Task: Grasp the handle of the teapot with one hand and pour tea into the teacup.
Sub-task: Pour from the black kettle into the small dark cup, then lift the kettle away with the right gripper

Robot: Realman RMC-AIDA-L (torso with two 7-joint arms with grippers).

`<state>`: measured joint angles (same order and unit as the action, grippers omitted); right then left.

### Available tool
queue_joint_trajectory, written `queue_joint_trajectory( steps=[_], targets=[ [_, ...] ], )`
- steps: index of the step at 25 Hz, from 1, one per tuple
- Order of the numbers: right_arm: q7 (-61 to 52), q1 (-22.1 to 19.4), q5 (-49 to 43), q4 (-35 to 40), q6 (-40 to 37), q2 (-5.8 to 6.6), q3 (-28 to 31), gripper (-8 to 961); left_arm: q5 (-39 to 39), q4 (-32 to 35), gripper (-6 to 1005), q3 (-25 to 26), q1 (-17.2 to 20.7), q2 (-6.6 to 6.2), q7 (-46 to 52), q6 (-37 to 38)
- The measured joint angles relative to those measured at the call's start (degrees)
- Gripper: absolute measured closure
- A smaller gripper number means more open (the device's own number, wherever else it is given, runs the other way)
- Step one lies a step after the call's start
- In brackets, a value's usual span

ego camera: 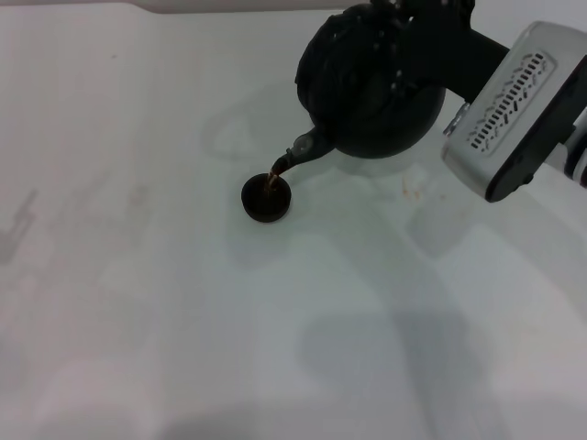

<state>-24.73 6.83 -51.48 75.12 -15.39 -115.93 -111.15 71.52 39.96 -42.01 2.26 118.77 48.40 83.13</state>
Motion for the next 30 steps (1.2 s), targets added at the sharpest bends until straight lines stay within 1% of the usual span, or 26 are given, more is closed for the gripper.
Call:
queue_joint_trajectory(
  steps=[23,26,30],
  targets=[
    [0.78,0.03,0.17,0.47,0.98,0.01,-0.56,845,0.02,-0.13,409,0.00,-0.45,0.03,-0.10,-0.07],
    [-0.06,0.02,1.76,0.47,0.77,0.12,-0.36,845,0.02,-0.15,409,0.00,-0.55,-0.04,-0.13,-0.07],
    [-0.62,-0.03,7.72,-0.19,-1.71,0.58,1.06,845,0.02,-0.15,409,0.00,-0.62,-0.07,-0.14,-0.08]
  ],
)
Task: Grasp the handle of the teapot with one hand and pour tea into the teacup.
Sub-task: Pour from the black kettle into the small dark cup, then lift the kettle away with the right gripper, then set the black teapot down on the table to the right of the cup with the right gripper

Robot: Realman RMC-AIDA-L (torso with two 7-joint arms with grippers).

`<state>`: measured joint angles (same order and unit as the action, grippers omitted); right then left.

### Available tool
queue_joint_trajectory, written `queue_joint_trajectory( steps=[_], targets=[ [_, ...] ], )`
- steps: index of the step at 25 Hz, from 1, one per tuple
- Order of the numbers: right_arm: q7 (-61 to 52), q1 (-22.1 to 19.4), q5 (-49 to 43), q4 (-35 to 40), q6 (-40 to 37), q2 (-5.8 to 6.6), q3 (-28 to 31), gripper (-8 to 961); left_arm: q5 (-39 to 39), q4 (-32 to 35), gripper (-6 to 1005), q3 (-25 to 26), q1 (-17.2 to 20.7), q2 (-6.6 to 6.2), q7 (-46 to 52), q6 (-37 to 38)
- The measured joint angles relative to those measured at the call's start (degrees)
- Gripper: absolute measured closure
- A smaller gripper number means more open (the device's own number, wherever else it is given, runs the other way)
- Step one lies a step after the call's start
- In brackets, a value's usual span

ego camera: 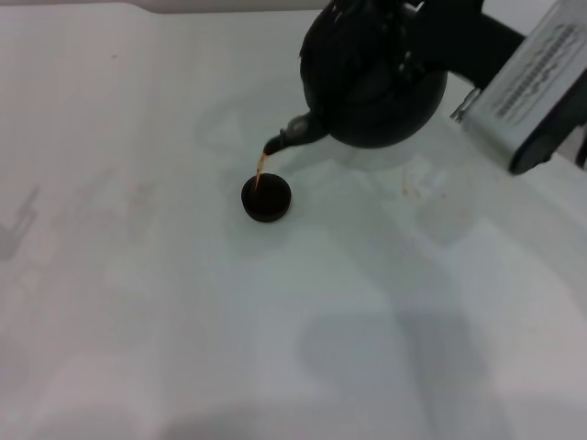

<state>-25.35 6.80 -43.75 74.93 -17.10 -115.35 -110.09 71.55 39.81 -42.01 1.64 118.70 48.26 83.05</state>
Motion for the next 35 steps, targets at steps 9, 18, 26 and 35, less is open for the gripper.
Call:
queue_joint_trajectory(
  steps=[9,18,26,35],
  targets=[
    [-14.24,-0.81,5.39,-3.99,-11.46,3.53,3.89,845,0.07,0.00,407,0.41,-0.25,-0.21,-0.44,-0.26],
    [-22.25,0.01,5.38,-8.51,-13.16,4.04,6.13,845,0.28,-0.03,409,0.44,-1.43,-0.33,-0.53,-0.88],
    [-22.01,0.53,5.31,-12.94,-15.47,3.75,8.00,846,0.63,-0.09,408,0.44,-1.55,-0.31,-0.63,-1.00],
    [-21.73,-0.27,5.31,-18.36,-21.64,3.78,9.96,846,0.85,-0.09,409,0.40,-1.85,-0.31,-0.64,-1.58]
  ],
)
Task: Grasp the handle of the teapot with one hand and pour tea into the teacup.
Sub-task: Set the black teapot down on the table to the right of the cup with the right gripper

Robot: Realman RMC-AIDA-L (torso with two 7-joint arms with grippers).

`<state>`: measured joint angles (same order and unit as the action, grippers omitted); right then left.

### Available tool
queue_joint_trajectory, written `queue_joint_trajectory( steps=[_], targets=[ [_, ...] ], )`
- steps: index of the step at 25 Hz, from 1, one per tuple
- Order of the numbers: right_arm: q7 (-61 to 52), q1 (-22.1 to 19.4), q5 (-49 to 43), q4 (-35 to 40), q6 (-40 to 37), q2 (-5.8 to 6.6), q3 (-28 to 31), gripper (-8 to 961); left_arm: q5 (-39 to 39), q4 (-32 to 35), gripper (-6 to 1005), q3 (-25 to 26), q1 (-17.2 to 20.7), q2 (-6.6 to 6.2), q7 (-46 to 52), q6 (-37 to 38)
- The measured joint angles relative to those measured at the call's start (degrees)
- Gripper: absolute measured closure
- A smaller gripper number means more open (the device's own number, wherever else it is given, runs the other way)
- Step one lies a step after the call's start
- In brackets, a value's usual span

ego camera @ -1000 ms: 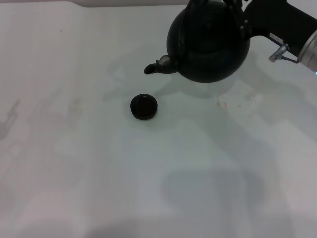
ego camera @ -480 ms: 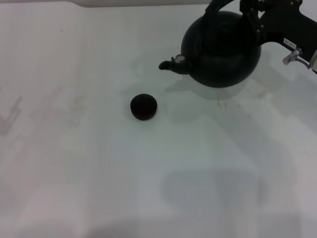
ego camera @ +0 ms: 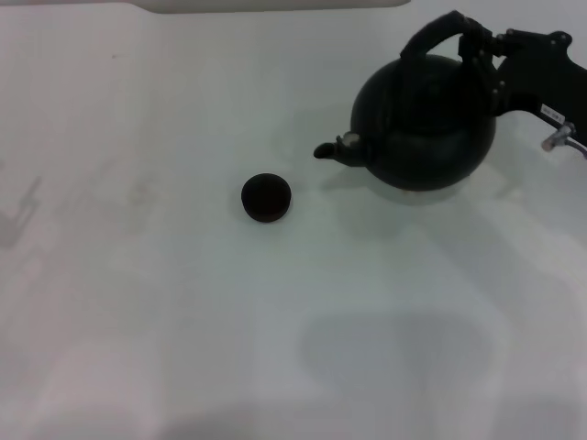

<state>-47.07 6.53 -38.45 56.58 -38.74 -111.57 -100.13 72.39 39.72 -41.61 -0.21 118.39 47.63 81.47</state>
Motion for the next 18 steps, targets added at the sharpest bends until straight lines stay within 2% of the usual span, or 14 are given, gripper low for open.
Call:
queue_joint_trajectory(
  steps=[10,18],
  targets=[
    [1.77,-0.71,0.03,-8.77,-10.87,-0.95,6.01,846,0.83,0.00,408,-0.06,-1.59,0.00,0.00,-0.09],
    [2.88,0.29,0.04,-11.85,-11.42,-1.60,6.13,846,0.83,0.01,409,-0.26,-2.02,0.00,0.01,-0.09]
  ],
)
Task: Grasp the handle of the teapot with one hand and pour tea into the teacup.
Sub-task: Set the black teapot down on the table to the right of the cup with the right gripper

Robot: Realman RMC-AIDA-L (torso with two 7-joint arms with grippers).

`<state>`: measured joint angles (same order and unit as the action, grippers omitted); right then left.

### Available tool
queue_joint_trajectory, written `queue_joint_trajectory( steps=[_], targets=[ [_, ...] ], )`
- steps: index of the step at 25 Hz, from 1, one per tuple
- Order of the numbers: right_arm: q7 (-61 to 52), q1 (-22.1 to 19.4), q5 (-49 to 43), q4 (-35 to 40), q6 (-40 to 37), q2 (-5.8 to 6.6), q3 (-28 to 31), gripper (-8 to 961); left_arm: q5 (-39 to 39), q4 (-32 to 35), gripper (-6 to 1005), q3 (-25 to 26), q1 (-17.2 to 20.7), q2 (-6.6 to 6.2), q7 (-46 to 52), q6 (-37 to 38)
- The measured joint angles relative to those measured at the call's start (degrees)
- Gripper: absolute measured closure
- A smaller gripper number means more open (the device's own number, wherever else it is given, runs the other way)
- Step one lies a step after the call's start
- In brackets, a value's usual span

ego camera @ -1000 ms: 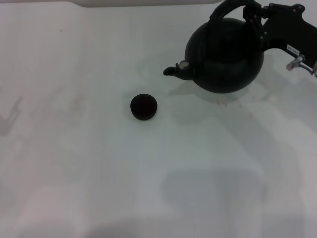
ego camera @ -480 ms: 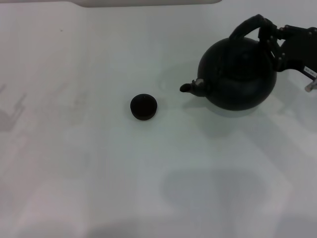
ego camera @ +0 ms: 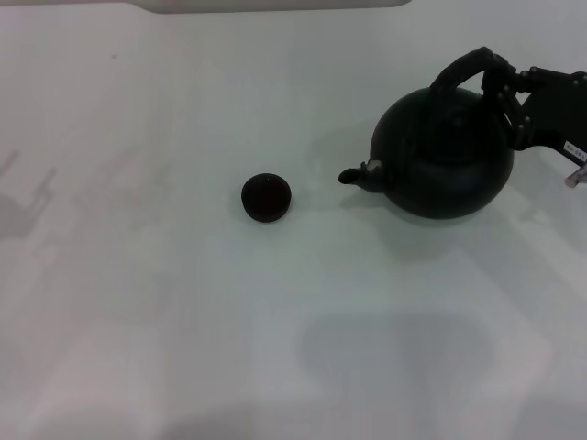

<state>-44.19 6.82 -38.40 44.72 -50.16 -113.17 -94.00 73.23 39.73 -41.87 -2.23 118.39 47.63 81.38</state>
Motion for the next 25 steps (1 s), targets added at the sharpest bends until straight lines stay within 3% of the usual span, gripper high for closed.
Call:
queue_joint_trajectory(
  steps=[25],
  targets=[
    [1.75,2.10,0.03,-7.54,-4.12,-0.47,2.41,806,-0.02,0.00,409,-0.09,0.06,0.12,0.00,0.11]
  ],
)
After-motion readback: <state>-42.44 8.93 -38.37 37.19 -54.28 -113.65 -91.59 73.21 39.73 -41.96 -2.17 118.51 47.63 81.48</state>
